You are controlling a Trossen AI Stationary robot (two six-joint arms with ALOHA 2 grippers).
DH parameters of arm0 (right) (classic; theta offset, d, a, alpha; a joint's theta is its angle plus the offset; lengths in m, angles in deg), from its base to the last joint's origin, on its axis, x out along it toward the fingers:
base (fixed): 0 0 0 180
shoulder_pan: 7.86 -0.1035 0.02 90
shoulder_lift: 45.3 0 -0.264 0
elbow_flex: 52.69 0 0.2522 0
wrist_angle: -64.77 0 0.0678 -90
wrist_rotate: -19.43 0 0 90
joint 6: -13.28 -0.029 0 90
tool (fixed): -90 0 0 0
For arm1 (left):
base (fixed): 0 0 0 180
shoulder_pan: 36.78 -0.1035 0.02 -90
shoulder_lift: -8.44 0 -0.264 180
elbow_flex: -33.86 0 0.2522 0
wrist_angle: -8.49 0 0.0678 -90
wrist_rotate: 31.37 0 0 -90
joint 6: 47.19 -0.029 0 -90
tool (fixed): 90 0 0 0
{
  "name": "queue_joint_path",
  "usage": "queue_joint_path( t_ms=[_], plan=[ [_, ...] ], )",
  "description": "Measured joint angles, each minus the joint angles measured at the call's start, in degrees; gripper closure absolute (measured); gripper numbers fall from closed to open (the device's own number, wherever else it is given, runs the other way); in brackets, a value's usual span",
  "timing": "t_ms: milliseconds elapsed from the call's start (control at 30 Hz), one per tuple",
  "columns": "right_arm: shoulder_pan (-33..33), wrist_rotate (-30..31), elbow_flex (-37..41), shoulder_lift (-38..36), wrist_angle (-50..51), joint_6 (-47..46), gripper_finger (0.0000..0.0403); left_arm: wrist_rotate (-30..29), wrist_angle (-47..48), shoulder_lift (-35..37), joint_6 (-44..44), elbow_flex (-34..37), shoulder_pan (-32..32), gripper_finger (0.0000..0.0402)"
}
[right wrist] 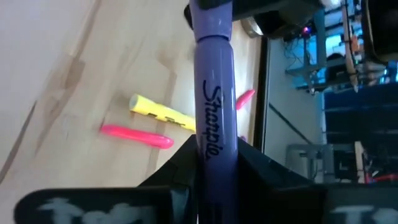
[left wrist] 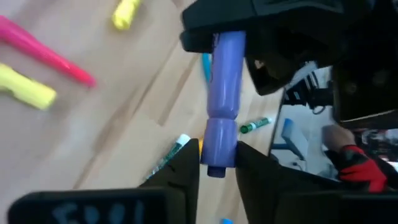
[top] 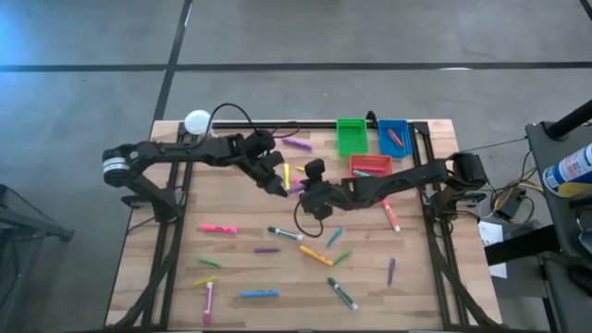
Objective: Pick & Place Markers
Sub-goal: Put the light violet highlighter pen into the orange bin
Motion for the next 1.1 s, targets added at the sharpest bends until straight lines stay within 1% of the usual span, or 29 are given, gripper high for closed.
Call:
queue_joint_path(
  t_ms=[100,200,300,367,467,533,633,700,800,967,1100],
  plan=[
    [0.96,0.48,0.70,-2.22,3.20,-3.90,0.0338,-3.73,0.97,2.00,-3.89,0.10,-0.52,0.0284],
    [2.89,-0.23,4.25,-5.35,8.02,-8.96,0.0337,-7.78,0.18,4.29,-8.86,0.52,-0.79,0.0278],
    [5.95,-0.44,9.71,-9.99,13.01,-12.84,0.0337,-8.26,-3.89,5.96,-12.70,2.59,-0.75,0.0279],
    [8.66,-0.45,12.84,-14.06,16.74,-15.26,0.0336,-8.30,-9.27,6.66,-13.66,5.10,-0.67,0.0283],
    [13.71,-2.06,16.56,-20.22,23.38,-18.74,0.0336,-8.33,-21.56,7.47,-13.50,9.57,-0.63,0.0292],
    [17.85,-5.58,18.96,-24.15,26.01,-19.73,0.0336,-8.27,-31.18,7.61,-13.00,12.81,-0.62,0.0298],
    [24.59,-11.68,22.26,-28.01,26.11,-18.89,0.0336,-8.63,-43.23,7.51,-12.54,17.22,-0.62,0.0309],
    [28.39,-14.00,23.83,-29.05,26.05,-18.15,0.0336,-9.62,-50.27,7.52,-12.55,19.61,-0.60,0.0316],
    [32.16,-16.90,25.05,-29.18,25.47,-17.26,0.0334,-12.70,-56.21,7.55,-12.81,22.27,-0.62,0.0325],
    [32.97,-22.11,25.18,-27.11,25.48,-18.21,0.0331,-17.43,-60.99,7.66,-15.06,24.86,-0.66,0.0335],
    [33.21,-22.22,25.29,-24.29,25.77,-19.00,0.0333,-19.49,-64.52,7.66,-15.59,27.19,-1.15,0.0342]
  ],
)
